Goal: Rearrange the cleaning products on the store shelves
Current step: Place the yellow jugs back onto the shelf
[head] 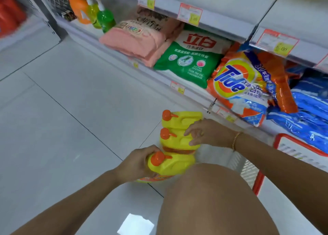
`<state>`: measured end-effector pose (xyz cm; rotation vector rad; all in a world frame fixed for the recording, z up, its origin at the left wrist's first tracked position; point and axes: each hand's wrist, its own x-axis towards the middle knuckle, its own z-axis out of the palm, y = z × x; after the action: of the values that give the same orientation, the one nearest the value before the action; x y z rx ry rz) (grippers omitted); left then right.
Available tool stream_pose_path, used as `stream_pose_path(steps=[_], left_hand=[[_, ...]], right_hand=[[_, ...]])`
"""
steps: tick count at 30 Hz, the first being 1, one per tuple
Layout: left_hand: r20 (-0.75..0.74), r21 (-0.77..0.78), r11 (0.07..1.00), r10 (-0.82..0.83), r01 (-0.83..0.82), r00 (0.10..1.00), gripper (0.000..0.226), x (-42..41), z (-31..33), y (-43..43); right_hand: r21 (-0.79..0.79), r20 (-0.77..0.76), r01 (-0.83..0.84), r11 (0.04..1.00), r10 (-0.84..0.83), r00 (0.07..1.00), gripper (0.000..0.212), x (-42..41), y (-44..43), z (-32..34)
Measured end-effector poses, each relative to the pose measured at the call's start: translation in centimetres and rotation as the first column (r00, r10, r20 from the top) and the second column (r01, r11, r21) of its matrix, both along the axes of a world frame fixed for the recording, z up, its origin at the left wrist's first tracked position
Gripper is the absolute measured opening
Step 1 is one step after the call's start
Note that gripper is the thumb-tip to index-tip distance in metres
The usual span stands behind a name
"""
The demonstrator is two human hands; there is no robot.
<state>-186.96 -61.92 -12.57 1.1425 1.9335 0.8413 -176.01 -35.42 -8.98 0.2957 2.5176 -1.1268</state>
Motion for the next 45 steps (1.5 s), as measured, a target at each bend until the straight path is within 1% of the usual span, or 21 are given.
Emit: stream_pose_path(steps=[3, 6, 9, 13, 15, 17, 19, 22, 25, 27, 28, 30, 32, 33, 34, 35, 37, 39, 41, 43, 45], left_hand=[[0.066, 0.032, 0.999, -0.029, 0.027, 0.997, 0.051, -0.1, -1.0, 0.4], [0.042, 0.058, 0.996, -0.065, 0.063, 0.997, 0.055, -0.9, -1.7, 1.1], [0.04, 0.093, 0.995, -0.027, 0.023, 0.999, 0.056, -2.0, -2.0, 1.1], [-0.085, 0.122, 0.991, 0.067, -0.057, 0.994, 0.053, -3.6, -3.0, -0.7], [-0.079, 0.114, 0.985, 0.142, -0.133, 0.987, 0.05, -3.9, -3.4, -1.3], [-0.073, 0.101, 0.982, 0.167, -0.159, 0.983, 0.044, -3.9, -3.2, -1.1], [-0.066, 0.076, 0.987, 0.145, -0.14, 0.987, 0.036, -3.8, -2.2, -0.6], [-0.067, 0.048, 0.995, 0.092, -0.089, 0.993, 0.027, -3.1, 1.4, 1.3], [-0.154, 0.122, 0.991, 0.069, -0.05, 0.986, 0.027, -2.5, 6.8, 4.7], [-0.218, 0.228, 0.971, 0.116, -0.065, 0.969, 0.034, -2.1, 10.7, 8.0], [-0.224, 0.296, 0.951, 0.16, -0.09, 0.961, 0.036, -2.0, 12.6, 9.9], [-0.167, 0.428, 0.892, 0.233, -0.142, 0.958, 0.032, -1.7, 16.0, 14.0], [-0.098, 0.534, 0.833, 0.229, -0.143, 0.968, 0.022, -1.0, 19.1, 18.4], [-0.085, 0.573, 0.81, 0.209, -0.124, 0.974, 0.017, -0.6, 20.6, 20.7], [-0.086, 0.598, 0.796, 0.183, -0.096, 0.979, 0.013, -0.2, 21.9, 22.9], [-0.103, 0.608, 0.792, 0.162, -0.067, 0.981, 0.011, 0.1, 22.9, 25.3], [-0.099, 0.6, 0.799, 0.122, -0.038, 0.988, 0.012, 0.4, 24.5, 30.3], [-0.004, 0.56, 0.825, 0.093, -0.075, 0.996, 0.013, 0.3, 25.2, 35.2], [0.109, 0.504, 0.851, 0.109, -0.15, 0.988, 0.03, -0.1, 25.2, 40.0], [0.159, 0.475, 0.854, 0.152, -0.211, 0.975, 0.047, -1.0, 24.9, 44.1], [0.224, 0.475, 0.843, 0.16, -0.251, 0.961, 0.052, -2.2, 25.0, 47.6]], right_hand=[[0.103, -0.036, -0.015, 0.995, 0.019, 0.999, 0.031, -0.3, 0.1, -0.9], [0.088, -0.036, -0.009, 0.996, 0.013, 0.999, 0.03, -0.7, 0.3, -1.4], [0.11, -0.029, -0.011, 0.994, 0.014, 0.999, 0.029, -1.1, 0.4, -1.8], [0.137, -0.019, -0.003, 0.991, 0.006, 1.0, 0.028, -1.1, 0.2, -2.2], [0.14, -0.025, 0.006, 0.99, -0.003, 1.0, 0.028, -1.1, 0.1, -2.3], [0.147, -0.037, 0.019, 0.989, -0.014, 0.999, 0.027, -1.0, 0.0, -2.2], [0.14, -0.033, 0.033, 0.99, -0.029, 0.999, 0.026, -0.8, -0.1, -1.7], [0.135, -0.036, 0.052, 0.99, -0.048, 0.998, 0.016, -0.5, 0.0, 0.6], [0.151, -0.207, 0.151, 0.977, -0.118, 0.971, 0.019, -0.1, 1.3, 5.5], [0.135, -0.377, 0.27, 0.953, -0.203, 0.904, 0.021, 0.4, 2.9, 10.1], [0.13, -0.467, 0.334, 0.933, -0.24, 0.851, 0.021, 0.8, 3.9, 12.5], [0.11, -0.631, 0.492, 0.863, -0.322, 0.706, 0.017, 2.0, 6.5, 16.7], [0.087, -0.76, 0.674, 0.734, -0.388, 0.521, 0.014, 3.7, 10.1, 19.8], [0.067, -0.79, 0.754, 0.653, -0.427, 0.44, 0.014, 4.8, 12.3, 20.8], [0.066, -0.793, 0.818, 0.572, -0.467, 0.391, 0.015, 5.7, 14.5, 21.6], [0.104, -0.771, 0.861, 0.498, -0.507, 0.386, 0.017, 6.6, 16.8, 21.9], [0.262, -0.648, 0.879, 0.398, -0.603, 0.466, 0.02, 7.9, 21.0, 21.7], [0.441, -0.444, 0.806, 0.395, -0.684, 0.578, 0.038, 8.5, 23.7, 20.8], [0.569, -0.304, 0.699, 0.433, -0.679, 0.668, 0.047, 8.4, 25.5, 19.9], [0.659, -0.285, 0.632, 0.407, -0.642, 0.711, 0.047, 7.7, 27.0, 19.4], [0.753, -0.305, 0.569, 0.33, -0.592, 0.746, 0.045, 6.7, 28.2, 19.3]])
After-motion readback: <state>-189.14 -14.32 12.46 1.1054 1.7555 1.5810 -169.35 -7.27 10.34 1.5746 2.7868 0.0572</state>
